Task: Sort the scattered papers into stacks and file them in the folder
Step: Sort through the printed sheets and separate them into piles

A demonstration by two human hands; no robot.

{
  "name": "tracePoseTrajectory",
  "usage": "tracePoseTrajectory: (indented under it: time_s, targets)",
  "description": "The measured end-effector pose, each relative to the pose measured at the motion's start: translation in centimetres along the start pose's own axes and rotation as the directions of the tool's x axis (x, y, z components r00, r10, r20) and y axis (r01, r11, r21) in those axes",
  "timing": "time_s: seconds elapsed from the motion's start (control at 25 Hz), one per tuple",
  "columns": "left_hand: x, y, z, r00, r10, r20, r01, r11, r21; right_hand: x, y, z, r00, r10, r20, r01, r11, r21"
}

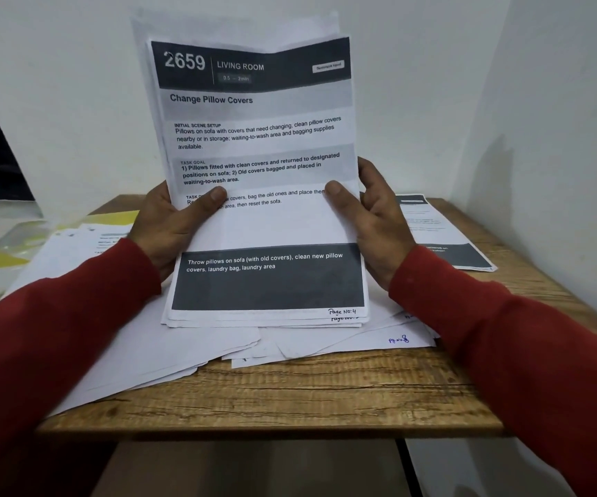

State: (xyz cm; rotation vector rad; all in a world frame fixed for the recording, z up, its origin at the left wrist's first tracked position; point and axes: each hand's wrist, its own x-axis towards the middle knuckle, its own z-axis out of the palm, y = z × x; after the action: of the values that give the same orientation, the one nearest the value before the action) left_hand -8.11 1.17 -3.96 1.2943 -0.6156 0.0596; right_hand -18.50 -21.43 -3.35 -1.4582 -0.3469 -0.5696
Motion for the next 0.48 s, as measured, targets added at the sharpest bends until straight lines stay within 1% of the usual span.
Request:
tracePoseTrajectory:
  time_s: [0.28,0.48]
  targets:
    - [0.24,-0.19,-0.19,1.0,-0.013,0.007,0.013,1.0,0.001,0.1,0.05,-0.03,1.0,0.013,-0.004,-0.013,1.0,0.016]
    - [0.35,-0.41,-0.28,1.0,-0.026,0.015,0.026,1.0,0.016,0.19,-0.02,0.18,0.997,0.054,-0.053,-0.05,0.996,0.071]
